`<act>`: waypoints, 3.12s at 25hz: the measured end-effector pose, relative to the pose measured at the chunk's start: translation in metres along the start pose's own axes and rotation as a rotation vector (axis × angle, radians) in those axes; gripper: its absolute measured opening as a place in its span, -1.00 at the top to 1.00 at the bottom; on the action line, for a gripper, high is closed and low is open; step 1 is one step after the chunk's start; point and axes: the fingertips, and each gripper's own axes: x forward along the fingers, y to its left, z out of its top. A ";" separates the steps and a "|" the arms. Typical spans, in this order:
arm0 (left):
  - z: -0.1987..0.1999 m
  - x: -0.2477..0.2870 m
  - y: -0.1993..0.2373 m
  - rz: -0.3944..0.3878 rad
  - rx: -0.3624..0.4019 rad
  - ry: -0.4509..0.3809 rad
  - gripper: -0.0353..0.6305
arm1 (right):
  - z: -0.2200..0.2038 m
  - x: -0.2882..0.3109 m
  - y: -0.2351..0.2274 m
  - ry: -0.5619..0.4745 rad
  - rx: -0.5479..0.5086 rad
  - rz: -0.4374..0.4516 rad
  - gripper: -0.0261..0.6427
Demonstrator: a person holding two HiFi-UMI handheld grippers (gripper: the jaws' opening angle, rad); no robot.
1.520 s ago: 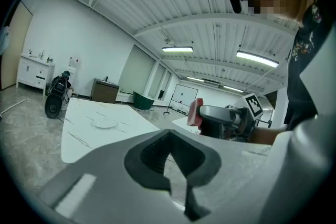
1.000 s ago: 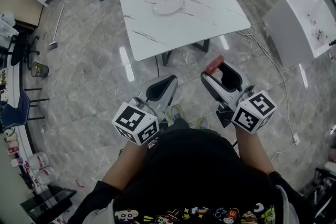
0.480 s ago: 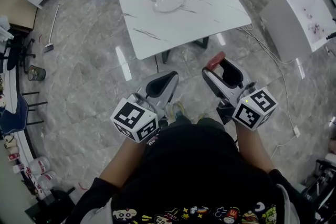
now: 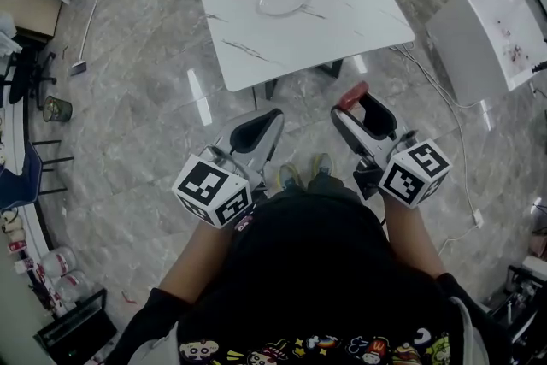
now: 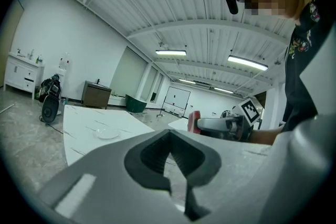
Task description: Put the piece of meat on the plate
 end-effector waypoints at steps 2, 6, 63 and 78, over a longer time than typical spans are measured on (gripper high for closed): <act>0.000 -0.001 0.001 0.006 -0.003 0.001 0.89 | 0.001 0.003 0.001 0.000 -0.001 0.009 0.00; 0.000 0.004 0.003 0.006 -0.002 0.004 0.89 | 0.002 0.010 -0.001 0.002 0.000 0.024 0.00; -0.002 0.187 0.068 0.202 -0.070 0.094 0.89 | 0.034 0.103 -0.182 0.179 0.072 0.217 0.00; -0.014 0.196 0.166 0.159 -0.133 0.160 0.89 | 0.021 0.213 -0.209 0.286 0.068 0.115 0.00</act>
